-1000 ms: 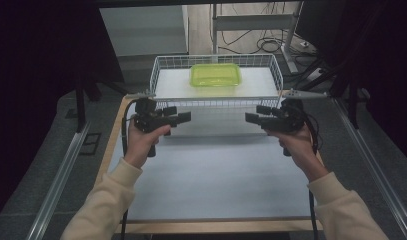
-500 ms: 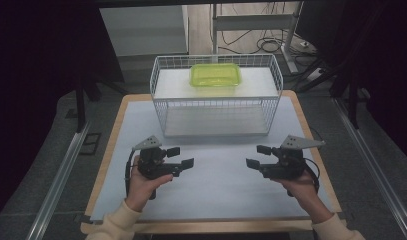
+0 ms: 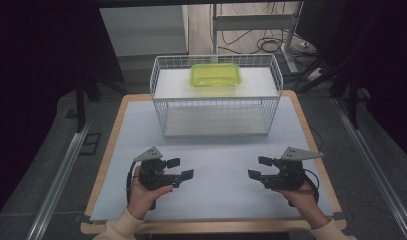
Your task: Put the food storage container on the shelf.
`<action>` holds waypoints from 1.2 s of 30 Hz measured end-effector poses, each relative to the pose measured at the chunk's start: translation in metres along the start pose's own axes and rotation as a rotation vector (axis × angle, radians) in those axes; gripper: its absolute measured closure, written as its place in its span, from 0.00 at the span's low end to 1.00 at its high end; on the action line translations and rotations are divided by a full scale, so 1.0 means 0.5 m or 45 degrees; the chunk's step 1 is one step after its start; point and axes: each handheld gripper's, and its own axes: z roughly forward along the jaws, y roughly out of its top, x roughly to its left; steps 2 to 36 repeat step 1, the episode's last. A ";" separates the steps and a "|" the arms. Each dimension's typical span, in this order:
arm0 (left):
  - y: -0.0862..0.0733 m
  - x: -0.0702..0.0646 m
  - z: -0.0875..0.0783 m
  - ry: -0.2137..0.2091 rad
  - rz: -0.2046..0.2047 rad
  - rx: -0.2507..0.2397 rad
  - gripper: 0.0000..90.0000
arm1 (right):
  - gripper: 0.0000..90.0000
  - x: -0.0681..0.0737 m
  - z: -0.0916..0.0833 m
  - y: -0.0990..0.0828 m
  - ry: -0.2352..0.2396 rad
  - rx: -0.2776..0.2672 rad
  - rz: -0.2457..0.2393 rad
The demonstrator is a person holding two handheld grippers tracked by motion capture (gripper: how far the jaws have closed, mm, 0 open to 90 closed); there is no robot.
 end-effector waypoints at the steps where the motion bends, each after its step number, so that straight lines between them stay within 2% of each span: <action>1: -0.002 0.002 0.000 -0.004 -0.016 0.003 0.24 | 0.31 -0.001 0.000 -0.005 -0.003 0.004 0.003; 36: -0.002 0.002 0.000 -0.004 -0.016 0.003 0.24 | 0.31 -0.001 0.000 -0.005 -0.003 0.004 0.003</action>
